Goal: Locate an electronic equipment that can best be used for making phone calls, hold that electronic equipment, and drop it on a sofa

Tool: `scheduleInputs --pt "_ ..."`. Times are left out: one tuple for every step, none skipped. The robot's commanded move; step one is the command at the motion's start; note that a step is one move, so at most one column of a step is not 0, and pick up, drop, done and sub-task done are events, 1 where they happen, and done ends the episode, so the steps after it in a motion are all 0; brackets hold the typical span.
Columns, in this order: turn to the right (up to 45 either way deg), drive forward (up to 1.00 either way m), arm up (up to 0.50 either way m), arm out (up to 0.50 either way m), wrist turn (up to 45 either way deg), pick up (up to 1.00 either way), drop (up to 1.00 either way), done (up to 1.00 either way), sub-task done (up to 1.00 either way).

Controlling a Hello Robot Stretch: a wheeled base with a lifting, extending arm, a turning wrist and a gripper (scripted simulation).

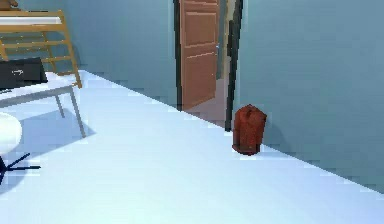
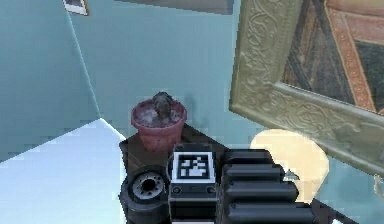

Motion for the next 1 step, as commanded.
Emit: scheduleInputs --pt "3.0 0.00 0.00 0.00 0.0 0.00 0.00 0.00 0.00"
